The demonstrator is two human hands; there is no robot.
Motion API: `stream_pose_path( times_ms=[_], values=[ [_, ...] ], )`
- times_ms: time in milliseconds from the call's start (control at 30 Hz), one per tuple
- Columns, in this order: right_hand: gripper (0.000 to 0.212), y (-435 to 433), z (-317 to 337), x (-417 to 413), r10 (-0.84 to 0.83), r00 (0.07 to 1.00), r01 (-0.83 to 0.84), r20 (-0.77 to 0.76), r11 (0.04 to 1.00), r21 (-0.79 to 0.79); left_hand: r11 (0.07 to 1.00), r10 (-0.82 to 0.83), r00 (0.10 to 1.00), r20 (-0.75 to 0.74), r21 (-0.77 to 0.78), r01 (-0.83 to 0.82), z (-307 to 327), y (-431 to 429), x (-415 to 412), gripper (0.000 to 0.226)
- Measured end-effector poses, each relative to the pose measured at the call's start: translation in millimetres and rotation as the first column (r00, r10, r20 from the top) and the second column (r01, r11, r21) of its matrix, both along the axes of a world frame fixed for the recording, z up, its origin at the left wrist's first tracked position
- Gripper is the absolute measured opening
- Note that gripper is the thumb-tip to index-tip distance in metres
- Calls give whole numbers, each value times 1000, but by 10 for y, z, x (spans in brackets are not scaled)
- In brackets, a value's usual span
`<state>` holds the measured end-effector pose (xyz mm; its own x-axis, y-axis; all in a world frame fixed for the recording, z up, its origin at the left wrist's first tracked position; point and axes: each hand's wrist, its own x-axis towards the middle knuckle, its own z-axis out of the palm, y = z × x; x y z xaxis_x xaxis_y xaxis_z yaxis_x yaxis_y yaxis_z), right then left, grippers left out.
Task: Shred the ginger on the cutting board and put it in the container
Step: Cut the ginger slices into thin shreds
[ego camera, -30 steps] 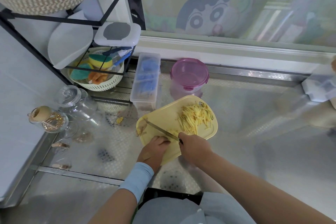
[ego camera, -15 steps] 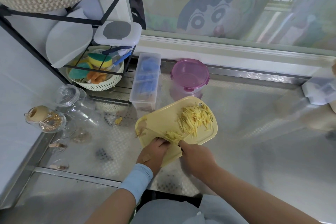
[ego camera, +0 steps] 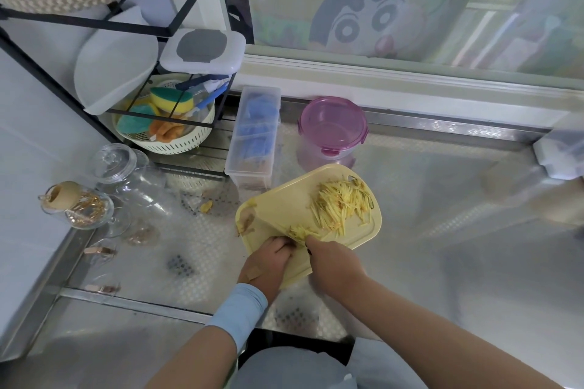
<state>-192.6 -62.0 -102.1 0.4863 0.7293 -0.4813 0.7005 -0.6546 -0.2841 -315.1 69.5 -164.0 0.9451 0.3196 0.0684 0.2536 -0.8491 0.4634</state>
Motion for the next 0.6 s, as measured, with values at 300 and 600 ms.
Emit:
stream_pose_path(
  times_ms=[300, 600],
  values=[
    [21, -205, -24, -84, -45, 999, 45, 13, 997, 60, 1000, 7, 1000, 11, 20, -7, 31, -18, 9, 38],
    [23, -104, -26, -37, -25, 1000, 25, -1, 1000, -15, 1000, 9, 999, 38, -14, -8, -2, -4, 0, 31]
  ],
)
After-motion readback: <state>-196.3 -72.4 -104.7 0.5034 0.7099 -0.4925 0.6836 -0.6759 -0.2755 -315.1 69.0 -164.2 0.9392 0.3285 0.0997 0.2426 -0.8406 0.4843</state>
